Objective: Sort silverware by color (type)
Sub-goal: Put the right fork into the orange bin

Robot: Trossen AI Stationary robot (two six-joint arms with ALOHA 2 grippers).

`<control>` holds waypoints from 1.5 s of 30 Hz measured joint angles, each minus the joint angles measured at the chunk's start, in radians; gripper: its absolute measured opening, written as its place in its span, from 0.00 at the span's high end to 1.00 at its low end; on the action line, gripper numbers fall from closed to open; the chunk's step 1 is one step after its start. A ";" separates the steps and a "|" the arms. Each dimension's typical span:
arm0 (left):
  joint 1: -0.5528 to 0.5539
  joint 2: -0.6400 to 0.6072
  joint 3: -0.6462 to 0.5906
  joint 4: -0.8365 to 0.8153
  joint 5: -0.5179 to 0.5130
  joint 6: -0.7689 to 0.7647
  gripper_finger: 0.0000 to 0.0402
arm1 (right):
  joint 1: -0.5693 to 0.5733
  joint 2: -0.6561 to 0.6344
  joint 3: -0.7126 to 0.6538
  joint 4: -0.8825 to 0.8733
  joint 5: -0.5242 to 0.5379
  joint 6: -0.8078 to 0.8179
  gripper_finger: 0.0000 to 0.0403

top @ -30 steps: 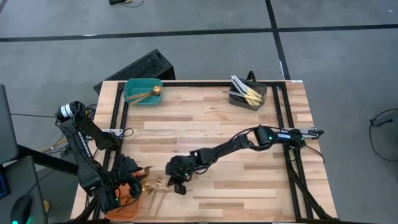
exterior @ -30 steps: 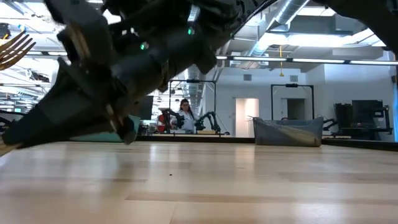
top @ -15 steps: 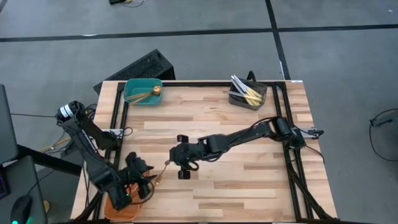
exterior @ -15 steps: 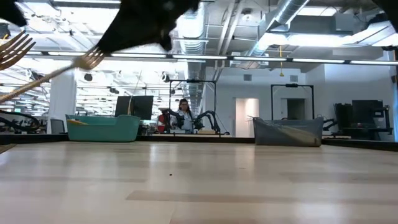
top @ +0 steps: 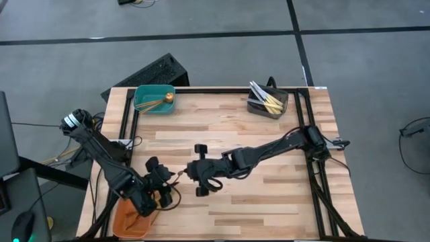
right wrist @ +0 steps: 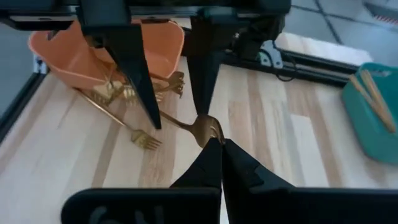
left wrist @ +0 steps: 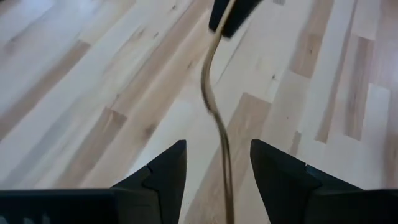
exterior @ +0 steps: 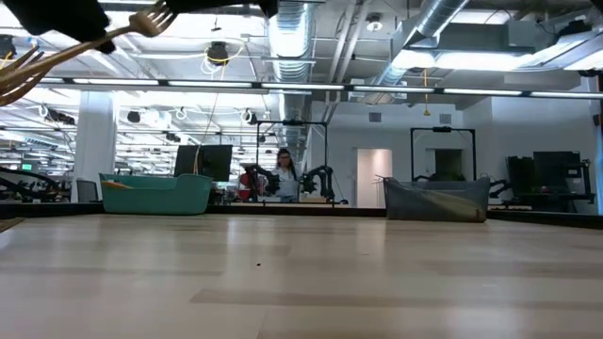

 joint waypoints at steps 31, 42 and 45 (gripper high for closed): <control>-0.171 -0.001 0.349 -0.361 0.131 -0.103 1.00 | 0.041 -0.098 -0.003 -0.204 0.279 0.011 0.64; -0.392 0.000 0.054 -0.230 0.126 -0.656 1.00 | 0.004 -0.092 -0.128 -0.116 0.127 0.120 0.63; -0.400 0.001 -0.032 -0.136 0.177 -0.700 1.00 | -0.009 -0.092 -0.173 -0.030 0.058 0.130 0.63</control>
